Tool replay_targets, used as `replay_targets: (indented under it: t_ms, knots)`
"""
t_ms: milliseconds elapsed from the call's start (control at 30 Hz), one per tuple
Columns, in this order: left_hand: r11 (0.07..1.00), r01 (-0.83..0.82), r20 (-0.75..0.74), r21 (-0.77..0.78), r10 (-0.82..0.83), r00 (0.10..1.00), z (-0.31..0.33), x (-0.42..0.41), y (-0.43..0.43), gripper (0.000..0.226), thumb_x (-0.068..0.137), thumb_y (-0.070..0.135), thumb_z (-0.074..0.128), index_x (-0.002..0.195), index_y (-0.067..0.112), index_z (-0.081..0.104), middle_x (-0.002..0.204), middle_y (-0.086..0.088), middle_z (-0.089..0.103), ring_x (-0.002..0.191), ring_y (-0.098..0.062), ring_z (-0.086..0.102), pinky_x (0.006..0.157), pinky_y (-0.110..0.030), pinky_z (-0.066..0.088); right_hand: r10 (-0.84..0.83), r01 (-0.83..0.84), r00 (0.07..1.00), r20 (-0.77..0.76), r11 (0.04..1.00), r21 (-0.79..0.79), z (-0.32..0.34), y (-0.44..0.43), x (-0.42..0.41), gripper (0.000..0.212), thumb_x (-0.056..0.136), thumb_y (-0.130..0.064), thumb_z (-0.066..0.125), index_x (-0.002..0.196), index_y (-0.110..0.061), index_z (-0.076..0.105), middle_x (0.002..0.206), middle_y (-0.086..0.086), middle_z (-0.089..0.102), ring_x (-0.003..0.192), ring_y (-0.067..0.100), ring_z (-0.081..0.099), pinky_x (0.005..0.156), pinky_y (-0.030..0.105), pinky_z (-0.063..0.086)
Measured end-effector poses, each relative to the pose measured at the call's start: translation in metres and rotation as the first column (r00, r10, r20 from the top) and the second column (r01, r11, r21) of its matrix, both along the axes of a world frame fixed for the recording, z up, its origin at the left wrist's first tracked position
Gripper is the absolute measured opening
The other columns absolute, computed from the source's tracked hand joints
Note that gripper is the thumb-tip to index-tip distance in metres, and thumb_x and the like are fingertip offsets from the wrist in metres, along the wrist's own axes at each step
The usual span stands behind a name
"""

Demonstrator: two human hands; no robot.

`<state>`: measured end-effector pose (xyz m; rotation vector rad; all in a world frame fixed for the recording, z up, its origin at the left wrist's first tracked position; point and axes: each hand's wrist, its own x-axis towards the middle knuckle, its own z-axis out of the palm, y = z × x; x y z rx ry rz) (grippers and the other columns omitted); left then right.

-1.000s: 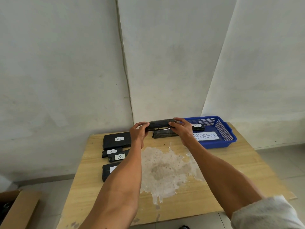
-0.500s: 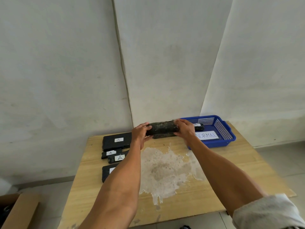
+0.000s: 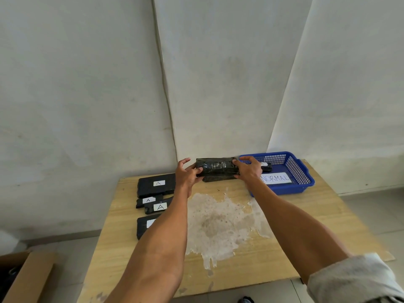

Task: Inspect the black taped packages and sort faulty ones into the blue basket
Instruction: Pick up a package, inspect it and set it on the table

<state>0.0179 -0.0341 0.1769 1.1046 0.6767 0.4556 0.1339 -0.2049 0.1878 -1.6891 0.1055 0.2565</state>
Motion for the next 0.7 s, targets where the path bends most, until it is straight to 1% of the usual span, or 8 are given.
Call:
replay_targets:
  t_ms: [67, 133, 200, 267, 400, 500, 600, 700]
  knots:
    - [0.999, -0.038, -0.033, -0.014, 0.038, 0.999, 0.001, 0.002, 0.0, 0.035, 0.083, 0.001, 0.073, 0.113, 0.016, 0.063, 0.114, -0.017, 0.068, 0.103, -0.031, 0.067, 0.069, -0.039, 0.062, 0.066, -0.067, 0.997, 0.025, 0.997, 0.045, 0.0, 0.0, -0.001, 0.026, 0.083, -0.017, 0.082, 0.106, -0.012, 0.07, 0.105, 0.012, 0.069, 0.089, 0.024, 0.069, 0.054, 0.027, 0.06]
    - [0.995, -0.096, -0.097, -0.01, 0.094, 0.991, 0.005, 0.004, 0.001, 0.02, 0.083, 0.015, 0.078, 0.101, 0.013, 0.069, 0.108, -0.016, 0.07, 0.099, -0.029, 0.069, 0.059, -0.034, 0.061, 0.199, -0.204, 0.979, 0.055, 0.973, 0.106, -0.001, -0.003, -0.002, 0.036, 0.081, -0.013, 0.082, 0.114, -0.011, 0.07, 0.105, 0.009, 0.072, 0.093, 0.021, 0.071, 0.072, 0.031, 0.063]
    - [0.988, -0.155, -0.148, 0.018, 0.155, 0.977, 0.006, 0.007, 0.003, 0.02, 0.082, 0.018, 0.08, 0.099, 0.01, 0.071, 0.103, -0.015, 0.071, 0.091, -0.027, 0.069, 0.052, -0.031, 0.06, 0.333, -0.343, 0.935, 0.119, 0.936, 0.079, -0.006, -0.007, -0.003, 0.05, 0.077, -0.009, 0.085, 0.123, -0.012, 0.066, 0.105, 0.004, 0.075, 0.096, 0.019, 0.073, 0.087, 0.036, 0.06]
    - [0.984, -0.174, -0.166, 0.031, 0.177, 0.97, 0.007, 0.008, 0.004, 0.021, 0.082, 0.016, 0.08, 0.1, 0.009, 0.071, 0.1, -0.014, 0.071, 0.082, -0.023, 0.068, 0.051, -0.03, 0.06, 0.366, -0.375, 0.916, 0.167, 0.926, 0.027, -0.011, -0.009, -0.002, 0.053, 0.075, -0.008, 0.086, 0.124, -0.014, 0.066, 0.105, 0.003, 0.077, 0.098, 0.018, 0.074, 0.092, 0.039, 0.059]
    - [0.987, -0.146, -0.188, 0.062, 0.155, 0.97, 0.009, 0.008, 0.004, 0.012, 0.084, 0.015, 0.079, 0.091, 0.012, 0.07, 0.097, -0.012, 0.07, 0.074, -0.018, 0.067, 0.052, -0.031, 0.061, 0.31, -0.317, 0.928, 0.205, 0.948, 0.003, -0.015, -0.009, -0.002, 0.048, 0.073, -0.01, 0.088, 0.117, -0.016, 0.069, 0.099, 0.003, 0.078, 0.093, 0.018, 0.075, 0.09, 0.043, 0.06]
    - [0.986, -0.144, -0.182, 0.086, 0.157, 0.971, 0.004, 0.01, 0.007, 0.01, 0.085, 0.014, 0.079, 0.087, 0.016, 0.069, 0.103, -0.014, 0.07, 0.078, -0.021, 0.068, 0.058, -0.034, 0.062, 0.306, -0.301, 0.924, 0.229, 0.952, -0.057, -0.014, -0.009, -0.003, 0.048, 0.071, -0.011, 0.09, 0.114, -0.018, 0.07, 0.094, 0.0, 0.079, 0.089, 0.014, 0.075, 0.089, 0.038, 0.06]
    - [0.985, -0.139, -0.152, 0.104, 0.154, 0.976, 0.002, 0.012, 0.01, 0.029, 0.085, 0.014, 0.079, 0.113, 0.013, 0.07, 0.117, -0.014, 0.069, 0.094, -0.023, 0.066, 0.079, -0.04, 0.061, 0.31, -0.296, 0.919, 0.245, 0.951, -0.093, -0.015, -0.006, -0.003, 0.047, 0.073, -0.013, 0.089, 0.115, -0.021, 0.069, 0.098, -0.002, 0.078, 0.094, 0.012, 0.074, 0.09, 0.035, 0.058]
    - [0.988, -0.11, -0.138, 0.113, 0.125, 0.983, 0.0, 0.012, 0.011, 0.04, 0.087, 0.007, 0.075, 0.126, 0.015, 0.068, 0.118, -0.007, 0.067, 0.102, -0.021, 0.062, 0.094, -0.044, 0.057, 0.269, -0.274, 0.945, 0.187, 0.962, 0.002, -0.015, -0.001, 0.0, 0.039, 0.081, -0.016, 0.082, 0.117, -0.021, 0.069, 0.105, 0.001, 0.076, 0.097, 0.018, 0.073, 0.089, 0.038, 0.06]
